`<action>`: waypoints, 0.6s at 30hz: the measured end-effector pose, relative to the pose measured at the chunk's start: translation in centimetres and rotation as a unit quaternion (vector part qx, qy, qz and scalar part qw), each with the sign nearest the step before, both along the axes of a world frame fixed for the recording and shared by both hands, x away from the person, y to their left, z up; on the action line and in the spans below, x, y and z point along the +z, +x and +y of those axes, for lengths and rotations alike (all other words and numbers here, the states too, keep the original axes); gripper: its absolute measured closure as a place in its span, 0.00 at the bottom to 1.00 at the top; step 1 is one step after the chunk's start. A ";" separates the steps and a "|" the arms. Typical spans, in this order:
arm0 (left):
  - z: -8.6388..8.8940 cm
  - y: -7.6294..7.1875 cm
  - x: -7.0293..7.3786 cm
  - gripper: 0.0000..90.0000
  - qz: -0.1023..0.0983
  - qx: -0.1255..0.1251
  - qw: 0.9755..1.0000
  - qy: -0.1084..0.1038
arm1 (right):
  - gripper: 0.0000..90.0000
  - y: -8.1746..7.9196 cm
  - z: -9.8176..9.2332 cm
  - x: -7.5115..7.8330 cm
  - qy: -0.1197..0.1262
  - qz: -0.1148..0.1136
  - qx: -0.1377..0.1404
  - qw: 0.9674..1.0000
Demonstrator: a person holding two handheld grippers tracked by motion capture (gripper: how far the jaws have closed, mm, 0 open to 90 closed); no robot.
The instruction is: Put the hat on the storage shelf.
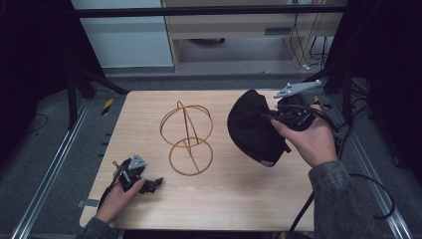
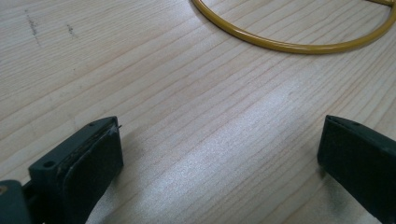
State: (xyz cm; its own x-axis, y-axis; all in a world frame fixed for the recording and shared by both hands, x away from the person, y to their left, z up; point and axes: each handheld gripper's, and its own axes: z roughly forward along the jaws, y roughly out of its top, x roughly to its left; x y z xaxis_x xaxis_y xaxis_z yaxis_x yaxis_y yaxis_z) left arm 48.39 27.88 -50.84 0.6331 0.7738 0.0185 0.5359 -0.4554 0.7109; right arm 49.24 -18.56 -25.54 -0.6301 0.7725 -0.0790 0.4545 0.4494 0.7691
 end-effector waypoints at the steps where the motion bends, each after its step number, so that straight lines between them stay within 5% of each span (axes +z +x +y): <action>1: 0.0 0.0 0.0 0.00 0.000 0.000 1.000 0.000 | 0.87 0.0 0.0 0.0 0.000 0.000 0.000 1.000; 9: 0.0 0.0 0.0 0.00 0.000 0.000 1.000 0.000 | 0.87 -0.5 0.8 2.6 0.025 -0.024 0.012 0.999; 18: 0.0 0.0 0.0 0.00 0.001 0.000 1.000 0.001 | 0.87 -0.6 2.2 4.5 0.025 -0.036 0.023 0.999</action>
State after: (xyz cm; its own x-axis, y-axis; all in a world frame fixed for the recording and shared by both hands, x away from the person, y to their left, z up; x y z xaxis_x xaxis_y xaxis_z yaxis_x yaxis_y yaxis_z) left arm 48.36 27.88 -50.83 0.6329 0.7740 0.0185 0.5371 -0.4560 0.7096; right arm 48.60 -16.31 -21.03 -0.6587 0.7473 -0.0879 0.3767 0.4286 0.8212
